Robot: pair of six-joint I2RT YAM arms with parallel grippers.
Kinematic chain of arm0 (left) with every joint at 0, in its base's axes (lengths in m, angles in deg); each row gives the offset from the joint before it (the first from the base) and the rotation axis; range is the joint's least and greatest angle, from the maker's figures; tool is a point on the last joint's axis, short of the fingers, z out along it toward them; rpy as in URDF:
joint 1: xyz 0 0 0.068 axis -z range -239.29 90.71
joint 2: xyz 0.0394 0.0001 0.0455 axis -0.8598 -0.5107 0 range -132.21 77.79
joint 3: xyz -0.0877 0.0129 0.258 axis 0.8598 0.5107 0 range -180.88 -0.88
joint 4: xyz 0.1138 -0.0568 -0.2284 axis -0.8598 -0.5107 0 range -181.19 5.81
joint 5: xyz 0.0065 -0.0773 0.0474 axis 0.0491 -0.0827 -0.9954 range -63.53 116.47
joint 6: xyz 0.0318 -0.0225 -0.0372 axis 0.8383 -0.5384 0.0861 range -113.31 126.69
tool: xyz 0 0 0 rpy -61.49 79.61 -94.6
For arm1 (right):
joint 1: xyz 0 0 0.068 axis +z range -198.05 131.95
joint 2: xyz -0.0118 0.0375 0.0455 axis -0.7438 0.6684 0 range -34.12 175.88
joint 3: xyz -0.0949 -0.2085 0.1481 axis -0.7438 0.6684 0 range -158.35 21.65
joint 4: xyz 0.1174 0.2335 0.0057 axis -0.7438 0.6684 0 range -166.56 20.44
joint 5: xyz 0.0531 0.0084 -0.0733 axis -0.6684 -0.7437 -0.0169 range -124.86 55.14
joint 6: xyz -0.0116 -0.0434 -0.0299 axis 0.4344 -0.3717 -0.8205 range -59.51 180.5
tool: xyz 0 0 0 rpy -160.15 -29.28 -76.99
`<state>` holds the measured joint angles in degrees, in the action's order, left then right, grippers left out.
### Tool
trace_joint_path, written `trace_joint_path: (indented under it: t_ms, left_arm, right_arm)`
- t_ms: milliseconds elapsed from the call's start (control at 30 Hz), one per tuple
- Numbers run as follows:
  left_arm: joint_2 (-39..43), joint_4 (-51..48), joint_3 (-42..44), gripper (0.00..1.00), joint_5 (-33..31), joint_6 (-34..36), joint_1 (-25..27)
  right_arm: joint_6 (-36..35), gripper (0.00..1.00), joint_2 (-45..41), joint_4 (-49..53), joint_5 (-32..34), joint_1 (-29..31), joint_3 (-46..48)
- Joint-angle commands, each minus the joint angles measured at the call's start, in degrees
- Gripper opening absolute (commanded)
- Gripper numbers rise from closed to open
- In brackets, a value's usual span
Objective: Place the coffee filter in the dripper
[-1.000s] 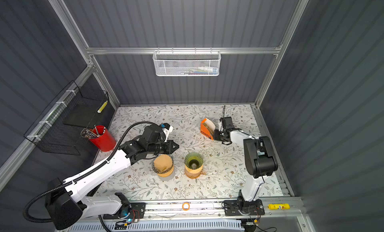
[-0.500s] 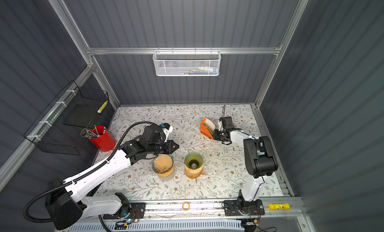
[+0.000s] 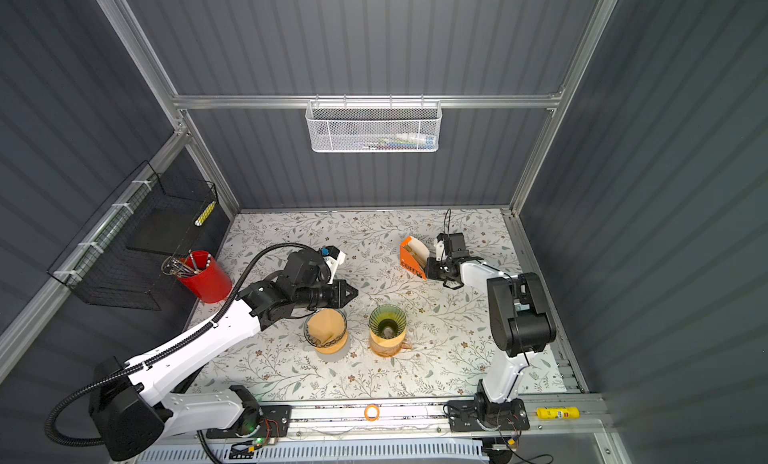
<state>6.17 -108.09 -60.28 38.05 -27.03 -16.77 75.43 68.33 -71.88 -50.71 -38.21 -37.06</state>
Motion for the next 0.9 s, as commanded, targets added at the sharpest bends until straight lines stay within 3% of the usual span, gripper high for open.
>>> trace_joint_path:
  t_ms: [0, 433, 867]
  left_arm:
    - [1.4, 0.0, 0.0, 0.14, 0.0, -0.5, -0.4]
    - [1.6, 0.0, 0.1, 0.14, -0.1, -0.7, -0.4]
    - [1.9, -0.3, -0.1, 0.14, -0.4, -0.7, -0.4]
  right_arm:
    - [-0.2, 0.24, -2.0, -0.4, -0.8, 0.3, 1.4]
    - [-0.3, 0.19, -1.7, -0.2, -0.1, 0.3, 2.0]
    - [-0.3, 0.20, -0.6, 1.0, 1.2, 0.3, 0.5]
